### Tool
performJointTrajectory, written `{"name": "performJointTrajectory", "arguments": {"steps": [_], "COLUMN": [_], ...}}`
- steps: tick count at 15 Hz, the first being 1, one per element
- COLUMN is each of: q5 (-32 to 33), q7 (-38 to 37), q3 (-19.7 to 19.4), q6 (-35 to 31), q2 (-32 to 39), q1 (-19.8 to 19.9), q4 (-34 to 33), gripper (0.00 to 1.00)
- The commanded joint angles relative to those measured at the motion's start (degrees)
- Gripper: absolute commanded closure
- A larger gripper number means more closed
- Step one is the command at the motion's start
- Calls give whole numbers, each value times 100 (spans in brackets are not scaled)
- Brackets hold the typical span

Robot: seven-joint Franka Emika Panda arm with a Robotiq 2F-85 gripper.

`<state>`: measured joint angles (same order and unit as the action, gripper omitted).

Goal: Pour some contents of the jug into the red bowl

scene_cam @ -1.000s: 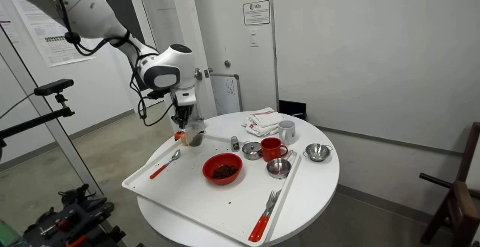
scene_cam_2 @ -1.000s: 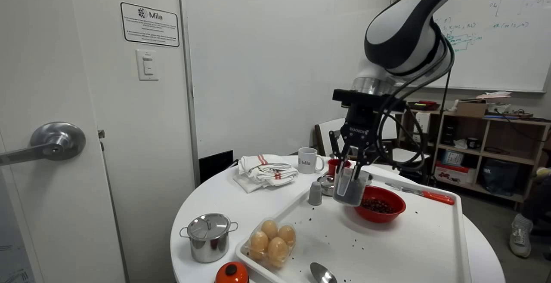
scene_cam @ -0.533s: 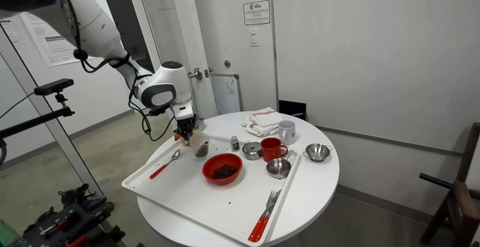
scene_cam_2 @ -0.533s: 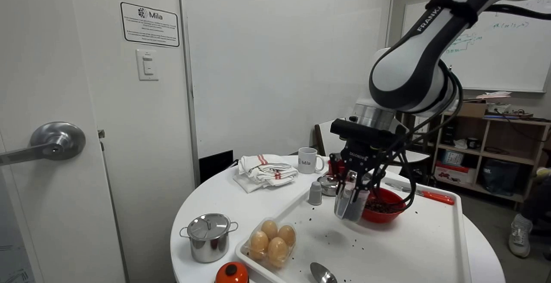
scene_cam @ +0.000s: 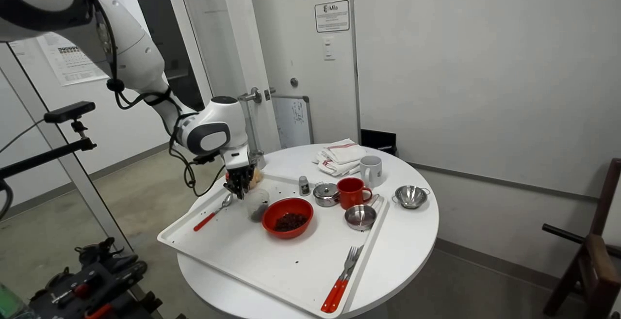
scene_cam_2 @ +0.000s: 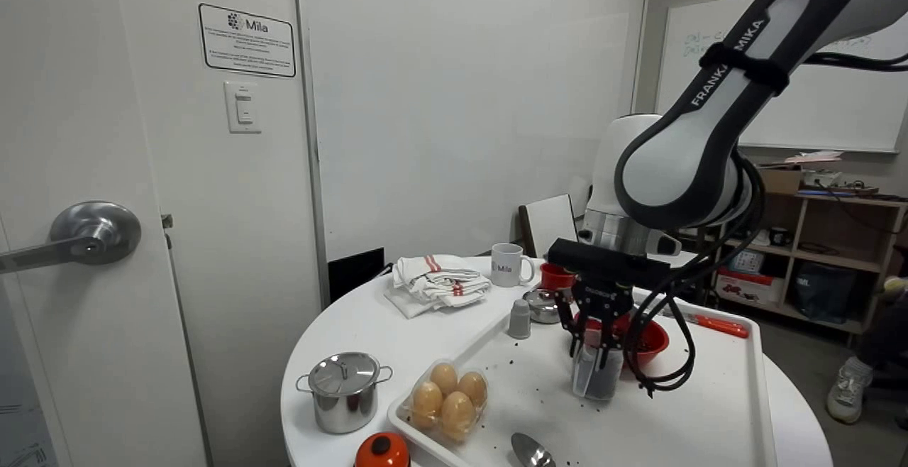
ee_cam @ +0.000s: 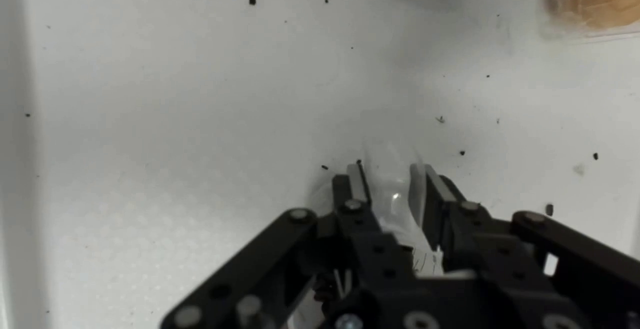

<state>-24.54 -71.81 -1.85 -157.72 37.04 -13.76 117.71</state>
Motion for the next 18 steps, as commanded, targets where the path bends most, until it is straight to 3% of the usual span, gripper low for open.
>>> {"name": "performJointTrajectory", "arguments": {"steps": [1, 7, 12, 14, 18], "q5": [190, 68, 5, 214, 930], "q7": [-242, 42, 1044, 1407, 1830], "q3": [-9, 199, 509, 355, -27], "q6": [159, 528, 1627, 2269, 2908], "q2": [163, -136, -1140, -1550, -2123], "q1": [81, 424, 1042, 1119, 1163], "q4": [-168, -1, 496, 611, 704], "gripper": [41, 1, 0, 0, 0]}}
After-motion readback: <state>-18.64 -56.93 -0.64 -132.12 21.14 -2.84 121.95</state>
